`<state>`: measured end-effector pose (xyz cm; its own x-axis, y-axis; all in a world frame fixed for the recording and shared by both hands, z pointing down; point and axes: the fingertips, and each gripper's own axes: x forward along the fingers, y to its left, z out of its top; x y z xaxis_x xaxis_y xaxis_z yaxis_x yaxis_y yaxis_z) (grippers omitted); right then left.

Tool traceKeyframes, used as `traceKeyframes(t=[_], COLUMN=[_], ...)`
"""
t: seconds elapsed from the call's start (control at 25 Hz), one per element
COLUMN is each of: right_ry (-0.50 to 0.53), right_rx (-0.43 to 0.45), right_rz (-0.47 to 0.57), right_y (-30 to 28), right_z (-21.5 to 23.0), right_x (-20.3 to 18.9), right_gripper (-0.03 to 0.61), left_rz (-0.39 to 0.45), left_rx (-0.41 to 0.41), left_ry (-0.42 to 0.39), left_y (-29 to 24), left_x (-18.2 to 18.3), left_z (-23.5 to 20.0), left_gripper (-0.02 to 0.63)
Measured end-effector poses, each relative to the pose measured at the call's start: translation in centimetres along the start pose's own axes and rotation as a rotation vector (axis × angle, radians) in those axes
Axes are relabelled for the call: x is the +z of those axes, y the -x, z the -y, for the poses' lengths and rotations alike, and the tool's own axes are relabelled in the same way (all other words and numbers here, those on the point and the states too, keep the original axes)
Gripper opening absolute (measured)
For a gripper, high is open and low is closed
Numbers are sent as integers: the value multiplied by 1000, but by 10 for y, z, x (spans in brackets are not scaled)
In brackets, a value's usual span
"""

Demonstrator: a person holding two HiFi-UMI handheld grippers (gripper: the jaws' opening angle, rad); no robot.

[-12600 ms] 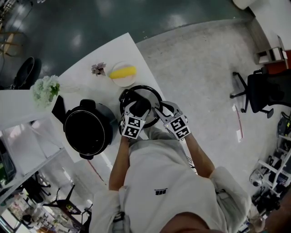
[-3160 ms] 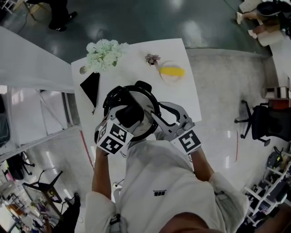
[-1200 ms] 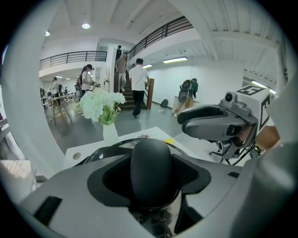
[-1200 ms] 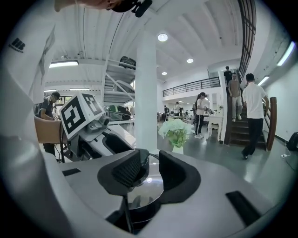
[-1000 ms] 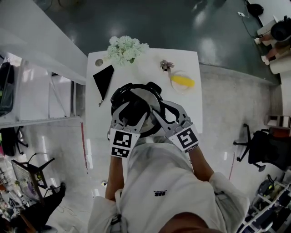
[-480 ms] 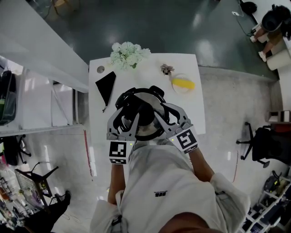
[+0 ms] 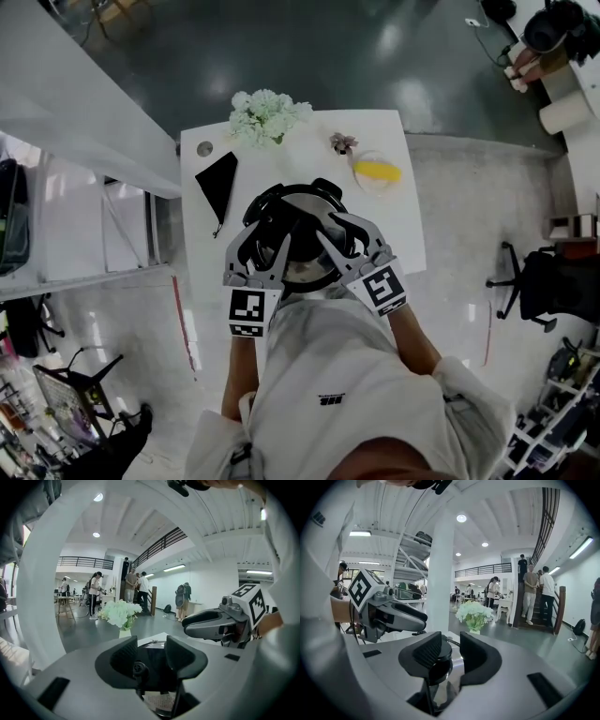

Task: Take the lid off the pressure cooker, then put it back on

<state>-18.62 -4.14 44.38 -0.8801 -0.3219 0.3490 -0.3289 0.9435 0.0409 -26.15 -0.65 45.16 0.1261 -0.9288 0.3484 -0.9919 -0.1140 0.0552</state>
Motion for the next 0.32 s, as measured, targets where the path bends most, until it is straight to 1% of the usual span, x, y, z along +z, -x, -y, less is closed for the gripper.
traceKeyframes(t=[0.04,0.2,0.32], right_ry=[-7,23,-6], right_rx=[-7,-21,-35], right_rz=[-7,22,2], right_y=[-1,-8,-10], right_z=[-1,0,-1], right_x=[0,0,3], right_gripper=[127,126,126], left_rz=[-2,-5,-3], left_rx=[-10,-39,-49], left_ry=[-3,-12,-17], left_y=[-1,-4,-5], left_x=[-1,-3,-1], left_z=[0,-2,-5], left_gripper=[207,206,204])
